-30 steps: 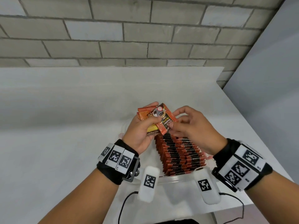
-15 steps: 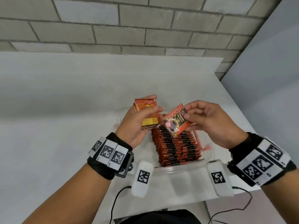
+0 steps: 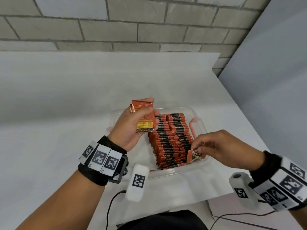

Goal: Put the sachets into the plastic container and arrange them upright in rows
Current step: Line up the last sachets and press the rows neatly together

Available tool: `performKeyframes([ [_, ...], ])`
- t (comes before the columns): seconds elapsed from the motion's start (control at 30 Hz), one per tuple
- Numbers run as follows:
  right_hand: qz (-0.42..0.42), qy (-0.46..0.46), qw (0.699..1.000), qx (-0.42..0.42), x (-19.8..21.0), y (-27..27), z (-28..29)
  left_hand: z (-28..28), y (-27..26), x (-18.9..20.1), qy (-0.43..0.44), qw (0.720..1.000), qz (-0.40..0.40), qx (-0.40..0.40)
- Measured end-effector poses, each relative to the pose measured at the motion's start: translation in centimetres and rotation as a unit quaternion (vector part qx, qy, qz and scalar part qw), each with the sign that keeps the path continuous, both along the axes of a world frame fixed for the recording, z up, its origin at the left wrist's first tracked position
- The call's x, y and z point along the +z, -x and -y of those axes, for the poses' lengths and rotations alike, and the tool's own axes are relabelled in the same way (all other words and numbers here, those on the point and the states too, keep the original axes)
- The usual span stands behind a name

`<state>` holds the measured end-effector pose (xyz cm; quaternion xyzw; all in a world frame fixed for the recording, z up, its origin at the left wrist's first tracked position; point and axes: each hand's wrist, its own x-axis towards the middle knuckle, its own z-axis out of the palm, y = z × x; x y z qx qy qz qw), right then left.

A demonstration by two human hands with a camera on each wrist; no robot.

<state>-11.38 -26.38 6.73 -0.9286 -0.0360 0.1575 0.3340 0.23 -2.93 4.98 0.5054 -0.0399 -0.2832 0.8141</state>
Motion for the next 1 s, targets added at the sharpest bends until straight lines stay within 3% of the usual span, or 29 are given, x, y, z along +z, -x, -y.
performKeyframes([
  [0.37, 0.038, 0.148, 0.984, 0.086, -1.0, -0.1, -0.9, 0.1, 0.0, 0.0, -0.018, 1.0, 0.006, -0.016],
  [0.6, -0.017, 0.285, 0.941, 0.182, -0.7, -1.4, -2.1, 0.0, 0.1, -0.3, -0.021, 1.0, 0.001, -0.021],
  [1.0, -0.047, 0.353, 0.915, 0.189, -0.3, -2.5, -3.3, -0.1, 0.0, -0.3, -0.023, 1.0, -0.001, -0.016],
])
